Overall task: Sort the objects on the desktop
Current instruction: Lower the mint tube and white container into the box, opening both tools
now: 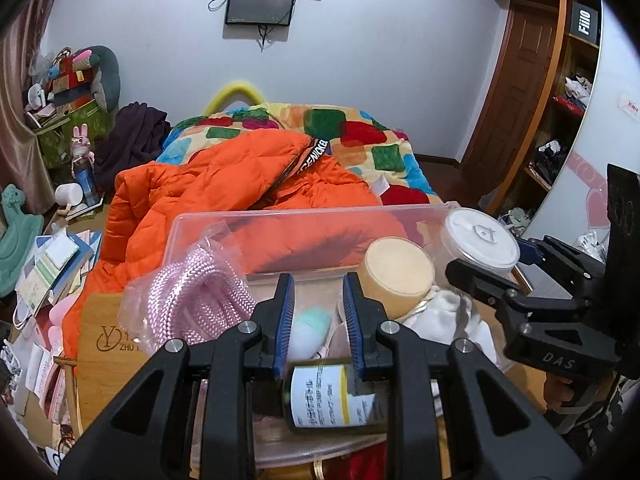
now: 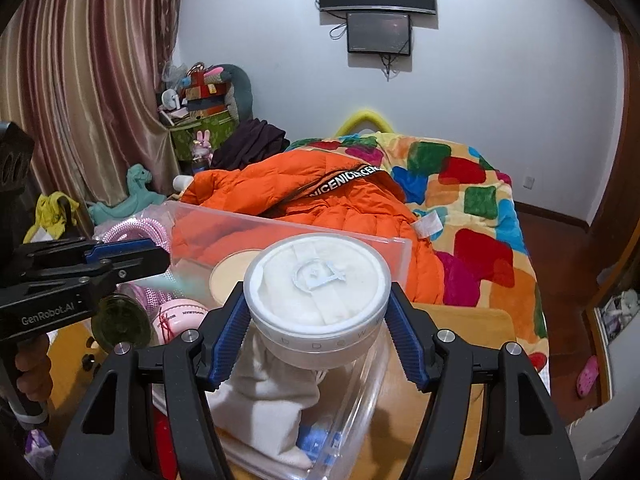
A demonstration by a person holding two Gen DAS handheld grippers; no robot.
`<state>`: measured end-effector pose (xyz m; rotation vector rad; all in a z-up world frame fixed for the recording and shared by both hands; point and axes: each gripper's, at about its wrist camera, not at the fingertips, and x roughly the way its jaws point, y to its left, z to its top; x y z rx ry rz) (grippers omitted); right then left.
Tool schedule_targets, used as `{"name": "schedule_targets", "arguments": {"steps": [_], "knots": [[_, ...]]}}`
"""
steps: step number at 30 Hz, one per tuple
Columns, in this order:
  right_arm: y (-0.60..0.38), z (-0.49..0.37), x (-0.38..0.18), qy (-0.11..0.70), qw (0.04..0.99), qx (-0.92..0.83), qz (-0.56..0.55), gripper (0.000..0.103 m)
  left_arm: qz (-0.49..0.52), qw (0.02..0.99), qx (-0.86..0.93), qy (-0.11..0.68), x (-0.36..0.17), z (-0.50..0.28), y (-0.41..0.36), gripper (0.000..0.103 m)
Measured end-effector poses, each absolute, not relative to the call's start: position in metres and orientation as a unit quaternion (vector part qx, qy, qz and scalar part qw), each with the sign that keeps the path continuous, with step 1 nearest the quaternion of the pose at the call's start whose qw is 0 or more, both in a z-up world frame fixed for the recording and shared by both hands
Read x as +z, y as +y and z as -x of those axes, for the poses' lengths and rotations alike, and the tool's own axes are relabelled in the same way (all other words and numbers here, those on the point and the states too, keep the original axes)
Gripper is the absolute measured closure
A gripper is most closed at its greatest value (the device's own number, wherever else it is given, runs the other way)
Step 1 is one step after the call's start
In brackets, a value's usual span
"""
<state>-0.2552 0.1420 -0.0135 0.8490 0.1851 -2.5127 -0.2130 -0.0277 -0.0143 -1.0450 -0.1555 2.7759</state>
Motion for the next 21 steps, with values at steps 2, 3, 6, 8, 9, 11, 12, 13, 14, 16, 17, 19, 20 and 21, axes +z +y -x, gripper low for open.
{"name": "schedule_targets", "arguments": {"steps": [2,3,6,8,9,11,12,13,14,16,17,19,20,21], "knots": [[0.139,0.257,-0.016,0.075,0.239,-0.918,-0.309,0.041,0.352,0.085,0.931,-0.051,-0.015,0.215,-0.027,0.079],[0.138,0.258,-0.016,0.079,0.237,-0.919,-0.306,0.041,0.353,0.084,0.931,-0.049,-0.015,0.215,-0.027,0.079],[0.135,0.259,-0.016,0.087,0.238,-0.918,-0.305,0.041,0.354,0.083,0.930,-0.045,-0.014,0.216,-0.026,0.079],[0.131,0.259,-0.015,0.097,0.232,-0.919,-0.304,0.041,0.354,0.084,0.931,-0.043,-0.012,0.214,-0.024,0.079],[0.130,0.258,-0.014,0.102,0.230,-0.919,-0.302,0.041,0.353,0.084,0.931,-0.041,-0.012,0.214,-0.023,0.079],[0.127,0.255,-0.013,0.112,0.226,-0.920,-0.299,0.040,0.349,0.085,0.933,-0.036,-0.009,0.211,-0.020,0.079],[0.125,0.254,-0.012,0.116,0.225,-0.920,-0.299,0.040,0.348,0.086,0.933,-0.034,-0.009,0.210,-0.020,0.079],[0.125,0.253,-0.011,0.118,0.224,-0.920,-0.298,0.040,0.346,0.086,0.934,-0.031,-0.007,0.208,-0.018,0.079],[0.125,0.251,-0.010,0.118,0.223,-0.921,-0.297,0.040,0.343,0.085,0.935,-0.028,-0.005,0.207,-0.017,0.079],[0.127,0.248,-0.006,0.119,0.219,-0.923,-0.293,0.037,0.337,0.084,0.937,-0.023,0.000,0.203,-0.016,0.079],[0.127,0.246,-0.004,0.119,0.218,-0.924,-0.290,0.035,0.335,0.085,0.938,-0.023,0.002,0.201,-0.016,0.079],[0.129,0.241,0.003,0.118,0.219,-0.926,-0.283,0.034,0.330,0.085,0.940,-0.023,0.007,0.197,-0.016,0.079],[0.130,0.238,0.006,0.120,0.218,-0.928,-0.278,0.034,0.327,0.084,0.941,-0.022,0.010,0.194,-0.016,0.079],[0.129,0.235,0.009,0.122,0.216,-0.929,-0.275,0.033,0.325,0.084,0.942,-0.022,0.012,0.193,-0.016,0.079]]}}
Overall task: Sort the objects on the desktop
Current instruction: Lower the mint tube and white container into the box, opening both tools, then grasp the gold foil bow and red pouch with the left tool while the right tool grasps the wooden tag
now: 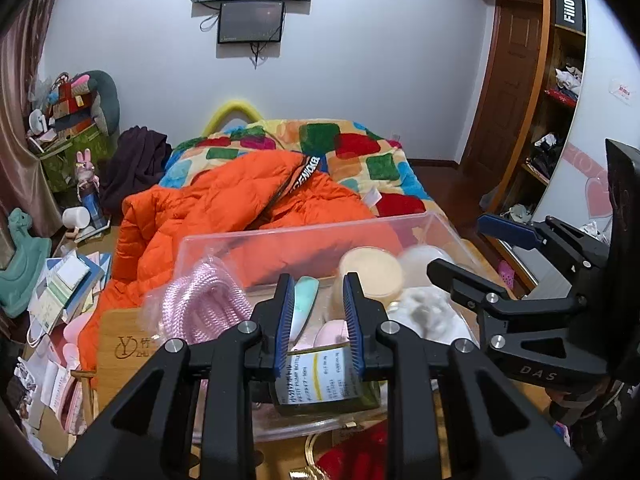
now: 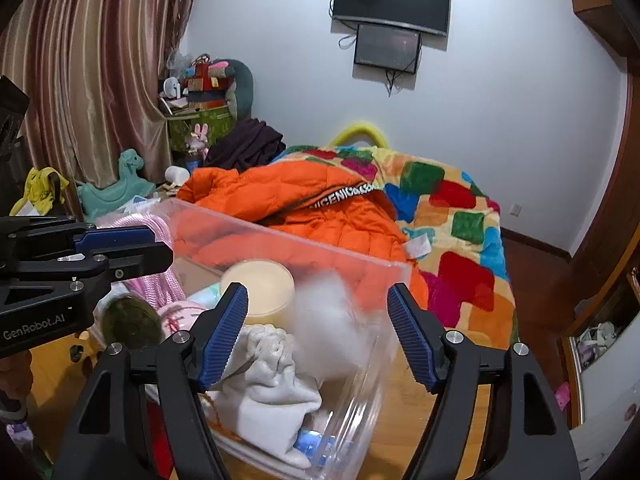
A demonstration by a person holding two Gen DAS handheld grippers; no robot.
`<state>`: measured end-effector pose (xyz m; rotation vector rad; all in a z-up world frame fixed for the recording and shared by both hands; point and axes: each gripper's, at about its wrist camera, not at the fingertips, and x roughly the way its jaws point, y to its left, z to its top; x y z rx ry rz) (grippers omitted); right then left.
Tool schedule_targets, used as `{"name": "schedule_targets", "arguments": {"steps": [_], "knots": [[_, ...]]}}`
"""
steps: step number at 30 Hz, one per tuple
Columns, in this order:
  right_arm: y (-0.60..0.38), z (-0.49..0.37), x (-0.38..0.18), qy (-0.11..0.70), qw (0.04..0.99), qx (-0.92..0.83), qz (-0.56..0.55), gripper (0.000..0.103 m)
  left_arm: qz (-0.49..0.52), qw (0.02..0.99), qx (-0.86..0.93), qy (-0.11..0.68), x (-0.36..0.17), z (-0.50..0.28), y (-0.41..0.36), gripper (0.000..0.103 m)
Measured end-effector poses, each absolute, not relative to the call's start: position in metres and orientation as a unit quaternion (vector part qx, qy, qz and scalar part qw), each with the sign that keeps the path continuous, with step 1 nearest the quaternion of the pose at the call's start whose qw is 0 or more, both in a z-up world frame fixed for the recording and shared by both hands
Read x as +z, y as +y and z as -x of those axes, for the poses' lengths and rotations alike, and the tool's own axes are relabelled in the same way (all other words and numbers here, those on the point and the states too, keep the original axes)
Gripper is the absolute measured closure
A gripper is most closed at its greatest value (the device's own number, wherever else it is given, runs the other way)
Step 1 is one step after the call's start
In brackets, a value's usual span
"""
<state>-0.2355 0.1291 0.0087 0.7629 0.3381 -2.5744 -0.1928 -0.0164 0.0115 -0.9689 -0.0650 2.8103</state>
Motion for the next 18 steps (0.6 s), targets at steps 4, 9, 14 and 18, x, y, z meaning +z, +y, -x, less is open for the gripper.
{"name": "schedule_targets", "arguments": {"steps": [4,9,14,18], "knots": [[0.132,0.221,0.021,0.126,0.207,-0.936,-0.256,0.023,0.310,0.080,0.947,-0.020,0.022,0.180,-0.017,0.067],[0.139,0.204,0.030,0.119,0.211,-0.937,-0.250,0.022,0.291,0.069,0.954,-0.007,0.035,0.161,-0.016,0.051],[0.151,0.189,0.035,0.097,0.207,-0.938,-0.259,0.016,0.266,0.051,0.962,0.002,0.045,0.138,-0.017,0.035],[0.161,0.174,0.036,0.080,0.191,-0.943,-0.260,0.014,0.259,0.036,0.965,0.003,0.045,0.123,-0.021,0.024]]}}
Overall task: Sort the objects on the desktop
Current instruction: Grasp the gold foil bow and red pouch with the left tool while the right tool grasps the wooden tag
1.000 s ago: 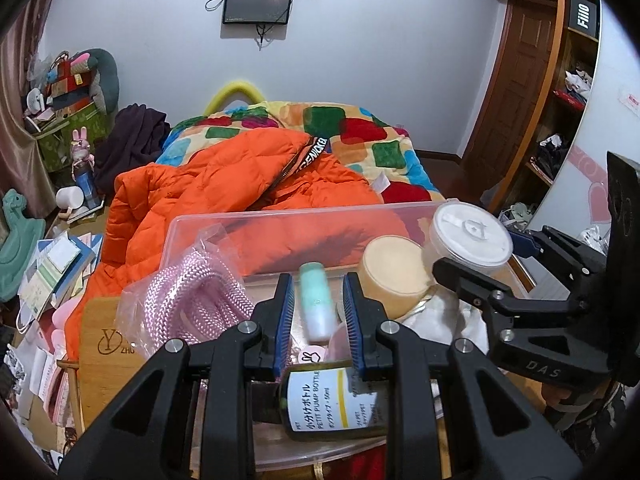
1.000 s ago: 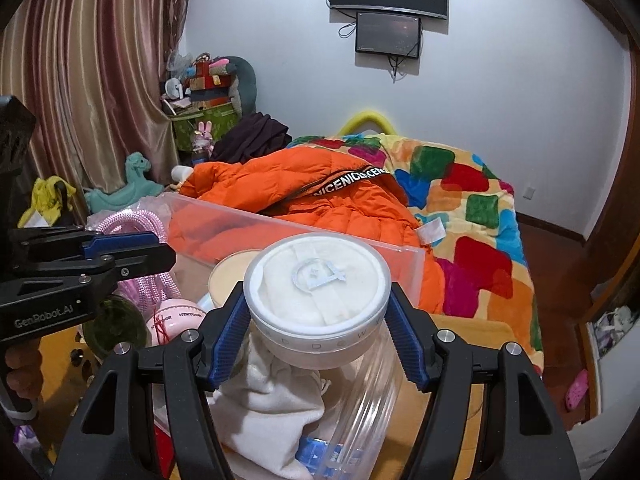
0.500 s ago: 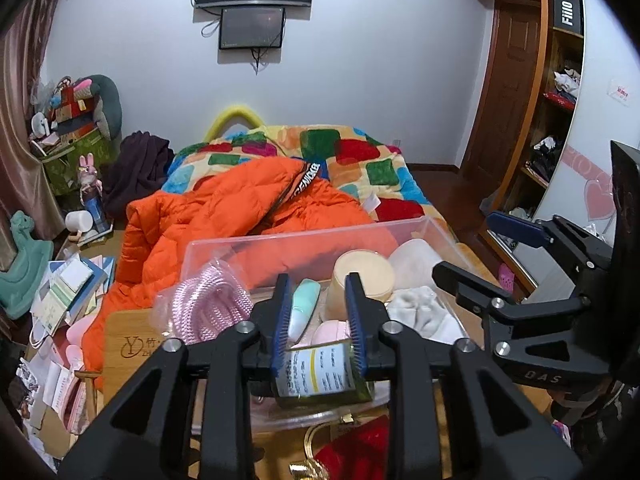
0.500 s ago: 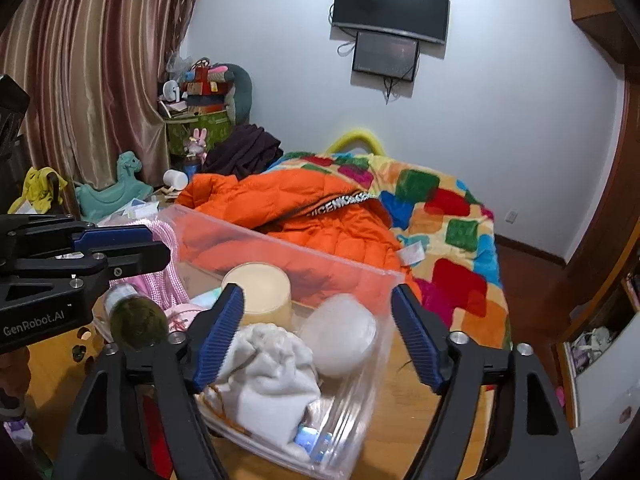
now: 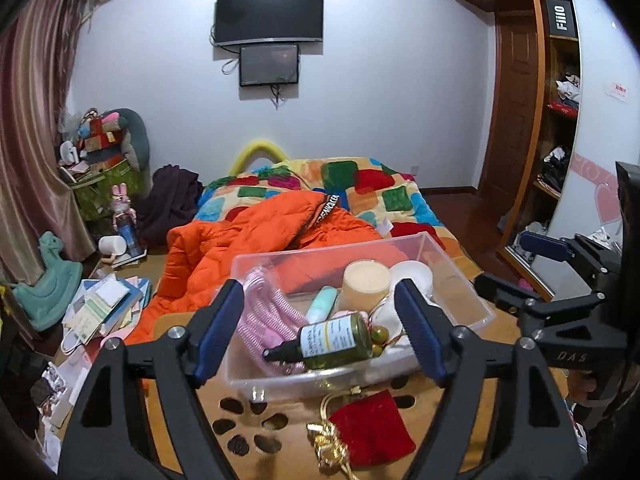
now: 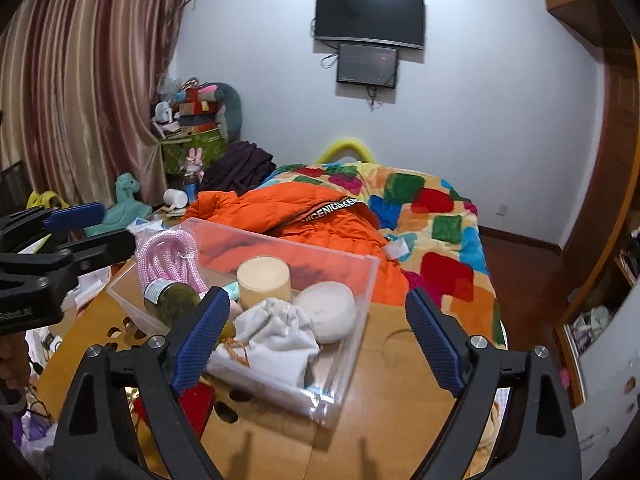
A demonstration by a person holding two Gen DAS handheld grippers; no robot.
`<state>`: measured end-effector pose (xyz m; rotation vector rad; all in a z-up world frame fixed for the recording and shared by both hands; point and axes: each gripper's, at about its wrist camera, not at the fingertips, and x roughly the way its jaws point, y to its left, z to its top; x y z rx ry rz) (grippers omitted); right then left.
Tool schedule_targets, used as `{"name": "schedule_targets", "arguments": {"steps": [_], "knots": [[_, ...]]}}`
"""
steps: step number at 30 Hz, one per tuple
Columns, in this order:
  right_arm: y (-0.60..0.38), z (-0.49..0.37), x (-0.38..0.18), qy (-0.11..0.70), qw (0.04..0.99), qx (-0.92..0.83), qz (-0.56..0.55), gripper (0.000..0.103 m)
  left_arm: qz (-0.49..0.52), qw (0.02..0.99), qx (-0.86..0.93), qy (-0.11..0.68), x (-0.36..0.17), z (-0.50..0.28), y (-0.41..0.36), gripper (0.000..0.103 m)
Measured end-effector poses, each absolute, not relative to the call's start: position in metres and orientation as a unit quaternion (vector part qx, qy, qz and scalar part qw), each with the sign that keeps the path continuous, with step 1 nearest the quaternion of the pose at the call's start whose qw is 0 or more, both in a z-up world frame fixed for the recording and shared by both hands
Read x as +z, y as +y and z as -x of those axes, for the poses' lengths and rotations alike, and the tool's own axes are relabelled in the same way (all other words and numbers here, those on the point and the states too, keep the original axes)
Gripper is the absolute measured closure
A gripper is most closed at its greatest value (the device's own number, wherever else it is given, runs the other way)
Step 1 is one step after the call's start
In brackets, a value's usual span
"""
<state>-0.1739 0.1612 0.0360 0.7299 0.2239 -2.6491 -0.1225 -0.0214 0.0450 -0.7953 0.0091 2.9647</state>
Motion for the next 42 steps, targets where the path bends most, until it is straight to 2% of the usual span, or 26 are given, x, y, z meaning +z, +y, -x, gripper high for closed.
{"name": "schedule_targets", "arguments": {"steps": [4,15,22,32,34,36,37,38,42], "knots": [[0.169,0.160,0.034,0.072,0.175,-0.949,-0.251,0.000,0.260,0.024,0.965,0.002,0.039,0.109,-0.027,0.019],[0.206,0.140,0.002,0.050,0.131,-0.952,-0.271,0.001,0.301,0.006,0.953,-0.019,-0.007,0.083,-0.042,0.015],[0.230,0.131,-0.033,-0.008,0.138,-0.939,-0.316,0.001,0.354,0.017,0.935,-0.017,-0.054,0.081,-0.035,0.014],[0.210,0.123,-0.061,0.028,0.143,-0.931,-0.334,0.001,0.392,0.029,0.919,-0.011,-0.083,0.105,-0.010,0.014],[0.205,0.121,-0.062,0.039,0.147,-0.931,-0.333,0.001,0.401,0.036,0.915,-0.014,-0.087,0.110,-0.007,0.020],[0.200,0.120,-0.063,0.048,0.150,-0.930,-0.332,0.001,0.410,0.044,0.911,-0.017,-0.094,0.113,-0.004,0.052],[0.198,0.120,-0.064,0.051,0.152,-0.929,-0.332,0.001,0.405,0.045,0.913,-0.019,-0.095,0.112,-0.004,0.054],[0.197,0.120,-0.064,0.052,0.153,-0.929,-0.333,0.001,0.398,0.049,0.916,-0.027,-0.094,0.109,-0.005,0.068],[0.191,0.120,-0.065,0.057,0.156,-0.928,-0.334,0.001,0.393,0.061,0.916,-0.051,-0.090,0.099,-0.015,0.075]]}}
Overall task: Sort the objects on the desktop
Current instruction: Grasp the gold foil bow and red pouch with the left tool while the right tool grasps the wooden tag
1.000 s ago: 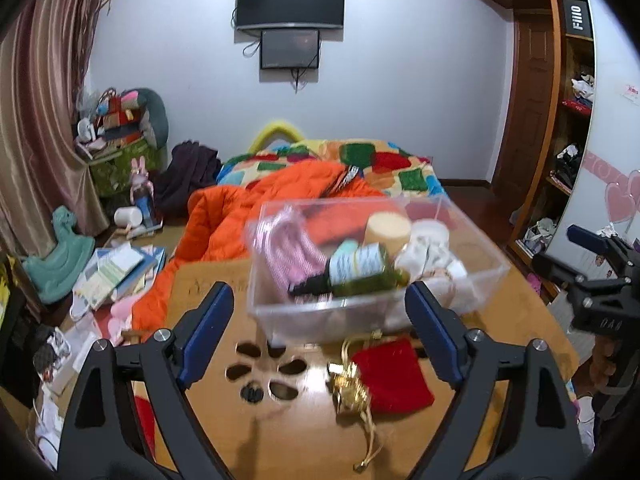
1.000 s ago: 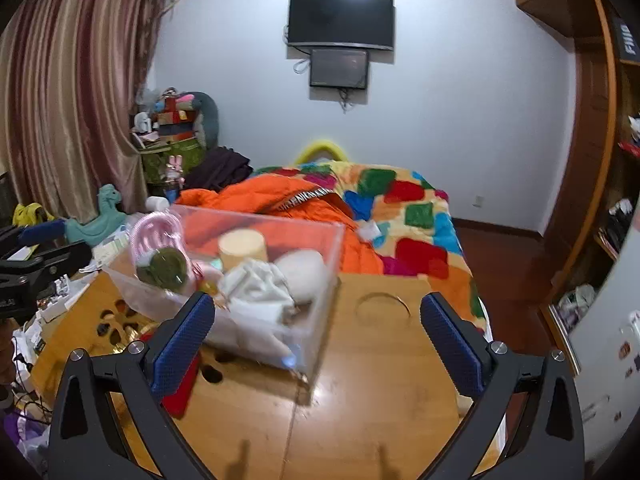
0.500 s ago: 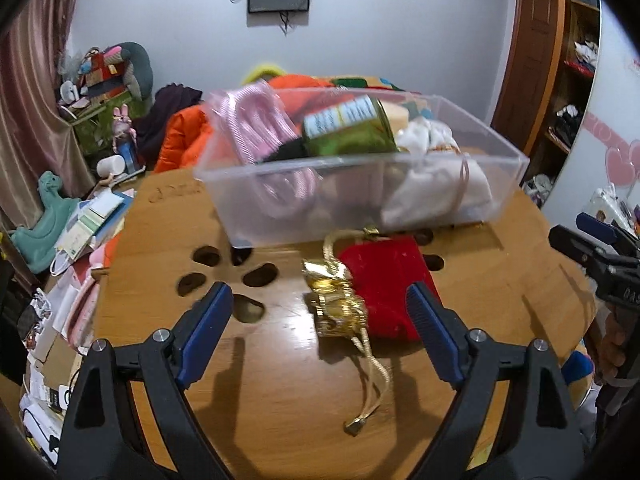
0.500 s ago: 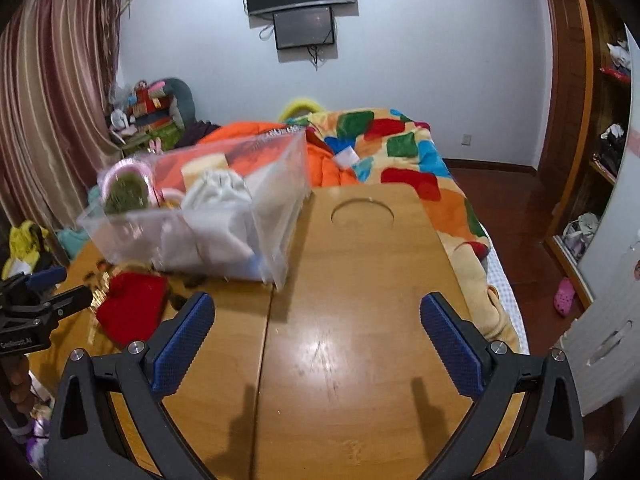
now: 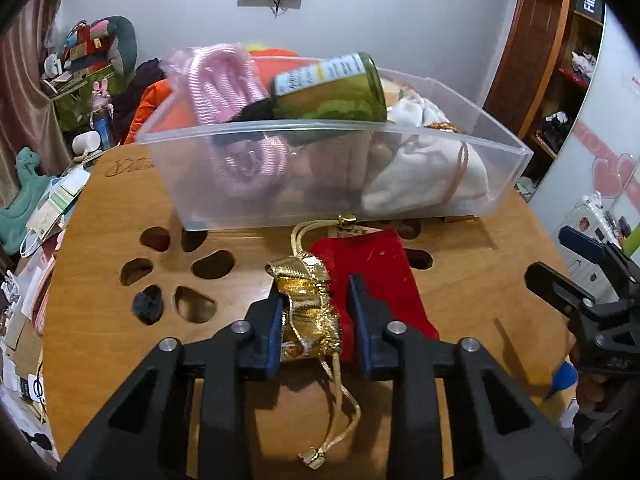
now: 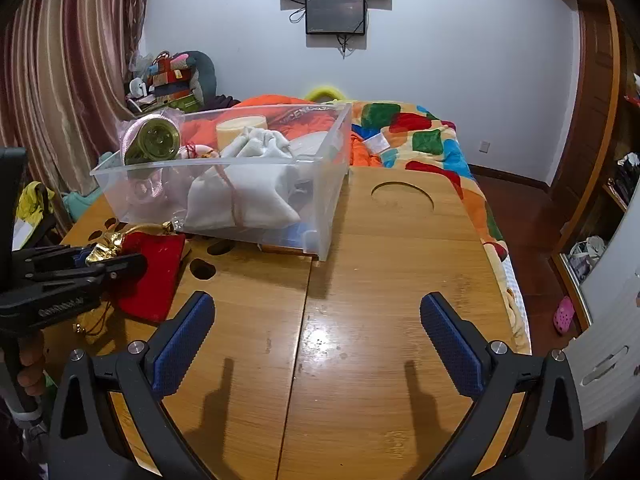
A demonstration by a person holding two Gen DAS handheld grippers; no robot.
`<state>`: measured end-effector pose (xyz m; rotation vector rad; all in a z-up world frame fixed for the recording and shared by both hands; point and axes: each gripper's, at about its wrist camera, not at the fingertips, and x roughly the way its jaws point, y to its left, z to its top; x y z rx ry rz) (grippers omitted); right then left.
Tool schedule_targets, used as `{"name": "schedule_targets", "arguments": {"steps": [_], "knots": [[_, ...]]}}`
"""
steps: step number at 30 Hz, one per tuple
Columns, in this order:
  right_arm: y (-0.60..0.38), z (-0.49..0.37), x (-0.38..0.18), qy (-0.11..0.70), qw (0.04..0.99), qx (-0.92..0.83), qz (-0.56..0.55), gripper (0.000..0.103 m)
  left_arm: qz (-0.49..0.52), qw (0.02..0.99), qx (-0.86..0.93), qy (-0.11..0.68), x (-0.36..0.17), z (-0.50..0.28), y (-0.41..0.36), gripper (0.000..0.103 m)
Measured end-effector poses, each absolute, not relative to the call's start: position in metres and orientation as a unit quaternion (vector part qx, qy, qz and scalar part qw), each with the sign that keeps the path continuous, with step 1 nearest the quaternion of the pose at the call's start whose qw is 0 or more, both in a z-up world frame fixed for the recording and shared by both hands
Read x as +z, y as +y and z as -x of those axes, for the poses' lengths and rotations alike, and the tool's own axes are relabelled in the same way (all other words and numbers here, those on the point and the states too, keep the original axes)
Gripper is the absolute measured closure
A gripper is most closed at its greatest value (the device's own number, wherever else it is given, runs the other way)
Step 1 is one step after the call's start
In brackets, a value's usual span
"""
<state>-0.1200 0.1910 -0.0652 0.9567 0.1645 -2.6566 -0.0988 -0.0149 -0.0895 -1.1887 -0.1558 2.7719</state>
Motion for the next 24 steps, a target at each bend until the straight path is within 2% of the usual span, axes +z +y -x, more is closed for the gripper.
{"name": "schedule_targets", "arguments": {"steps": [15,21,24], "knots": [[0.121,0.133,-0.070,0.083,0.226,-0.904,-0.354,0.003,0.326,0.014,0.941,-0.095,-0.052,0.046,-0.083,0.077],[0.087,0.149,-0.075,0.102,0.239,-0.891,-0.372,0.010,0.317,0.002,0.943,-0.099,-0.056,0.043,-0.099,0.077],[0.071,0.153,-0.078,0.120,0.230,-0.891,-0.373,0.018,0.316,0.006,0.943,-0.105,-0.057,0.043,-0.103,0.077]]}}
